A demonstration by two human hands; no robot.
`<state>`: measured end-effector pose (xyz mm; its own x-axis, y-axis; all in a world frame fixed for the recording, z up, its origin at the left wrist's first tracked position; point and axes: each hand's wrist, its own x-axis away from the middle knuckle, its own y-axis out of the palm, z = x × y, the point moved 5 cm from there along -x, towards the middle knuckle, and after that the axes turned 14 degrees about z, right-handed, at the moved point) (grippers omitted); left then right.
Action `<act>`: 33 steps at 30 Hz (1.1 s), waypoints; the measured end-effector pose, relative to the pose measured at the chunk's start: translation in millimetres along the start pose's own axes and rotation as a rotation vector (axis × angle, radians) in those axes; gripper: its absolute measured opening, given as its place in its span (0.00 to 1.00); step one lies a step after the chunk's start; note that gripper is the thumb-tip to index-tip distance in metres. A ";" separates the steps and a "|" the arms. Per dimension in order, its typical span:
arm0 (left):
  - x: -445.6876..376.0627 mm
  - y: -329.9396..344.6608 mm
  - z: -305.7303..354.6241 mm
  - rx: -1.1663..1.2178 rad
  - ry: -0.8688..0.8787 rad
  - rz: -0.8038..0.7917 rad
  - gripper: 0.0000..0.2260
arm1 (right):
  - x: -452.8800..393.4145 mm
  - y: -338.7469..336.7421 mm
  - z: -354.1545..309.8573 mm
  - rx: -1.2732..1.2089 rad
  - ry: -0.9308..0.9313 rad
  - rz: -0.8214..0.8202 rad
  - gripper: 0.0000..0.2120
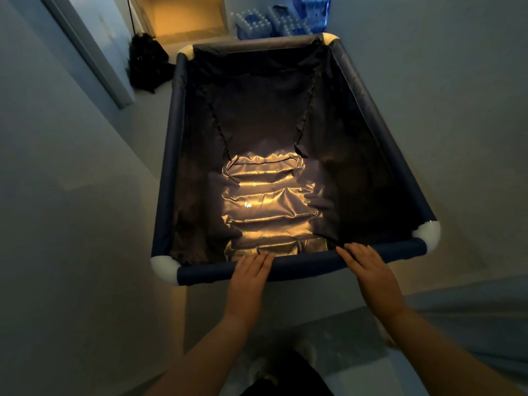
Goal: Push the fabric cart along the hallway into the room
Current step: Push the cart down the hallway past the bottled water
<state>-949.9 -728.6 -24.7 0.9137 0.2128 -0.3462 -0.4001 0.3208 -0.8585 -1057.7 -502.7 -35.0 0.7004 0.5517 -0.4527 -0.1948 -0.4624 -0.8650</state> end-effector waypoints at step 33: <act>-244.0 -80.7 -255.0 -0.029 0.387 -0.070 0.25 | -209.8 97.0 -125.6 -0.196 0.280 0.043 0.30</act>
<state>-1122.3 -1041.8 32.6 0.9004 -0.1744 -0.3986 -0.3386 0.2945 -0.8937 -1137.3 -750.5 3.3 0.8610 0.3290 -0.3877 -0.1123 -0.6206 -0.7761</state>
